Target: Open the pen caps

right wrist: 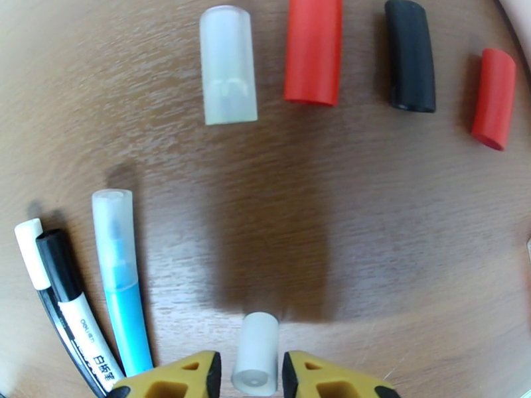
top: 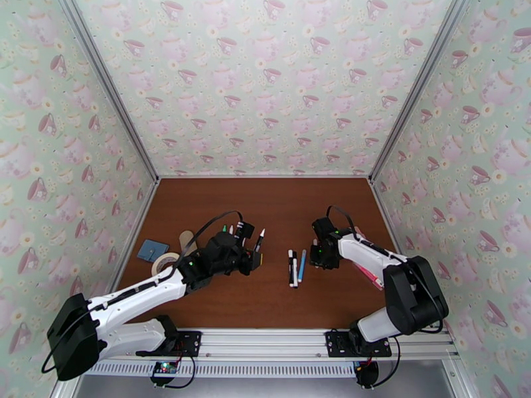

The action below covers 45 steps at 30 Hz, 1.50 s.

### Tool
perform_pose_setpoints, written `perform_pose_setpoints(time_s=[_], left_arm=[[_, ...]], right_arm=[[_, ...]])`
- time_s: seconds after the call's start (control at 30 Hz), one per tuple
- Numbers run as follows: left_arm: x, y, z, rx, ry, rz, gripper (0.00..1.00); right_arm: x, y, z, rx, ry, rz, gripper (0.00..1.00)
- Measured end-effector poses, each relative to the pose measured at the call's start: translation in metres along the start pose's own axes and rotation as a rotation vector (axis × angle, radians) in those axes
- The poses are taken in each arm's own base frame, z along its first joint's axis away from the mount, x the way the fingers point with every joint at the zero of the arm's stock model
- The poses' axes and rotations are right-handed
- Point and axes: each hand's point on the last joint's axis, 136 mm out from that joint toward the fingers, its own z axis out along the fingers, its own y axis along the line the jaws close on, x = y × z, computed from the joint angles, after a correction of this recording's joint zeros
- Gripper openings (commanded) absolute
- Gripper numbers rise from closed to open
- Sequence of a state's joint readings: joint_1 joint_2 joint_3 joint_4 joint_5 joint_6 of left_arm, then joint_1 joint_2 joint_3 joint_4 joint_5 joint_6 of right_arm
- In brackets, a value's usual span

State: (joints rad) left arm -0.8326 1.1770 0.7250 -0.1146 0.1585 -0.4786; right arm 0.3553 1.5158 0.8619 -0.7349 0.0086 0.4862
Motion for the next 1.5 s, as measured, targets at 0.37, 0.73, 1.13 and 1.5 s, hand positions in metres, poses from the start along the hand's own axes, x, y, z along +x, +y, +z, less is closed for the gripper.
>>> perform_pose_setpoints(time_s=[0.37,0.73,1.13,1.5], left_arm=[[-0.001,-0.001,0.001,0.007,-0.011,0.002,0.03],[0.003,-0.001,0.007,0.011,0.020,0.022,0.03],[0.000,-0.022,0.008,0.096,0.072,0.087,0.03],[0.004,-0.024,0.007,0.114,0.091,0.093,0.03]], right_arm=[[0.001,-0.003,0.003,0.020,0.013,-0.001,0.20],[0.009,-0.002,-0.016,0.066,0.110,-0.080,0.17],[0.050,-0.008,-0.018,0.118,0.375,-0.160,0.18],[0.057,-0.001,-0.004,0.120,0.448,-0.194,0.33]])
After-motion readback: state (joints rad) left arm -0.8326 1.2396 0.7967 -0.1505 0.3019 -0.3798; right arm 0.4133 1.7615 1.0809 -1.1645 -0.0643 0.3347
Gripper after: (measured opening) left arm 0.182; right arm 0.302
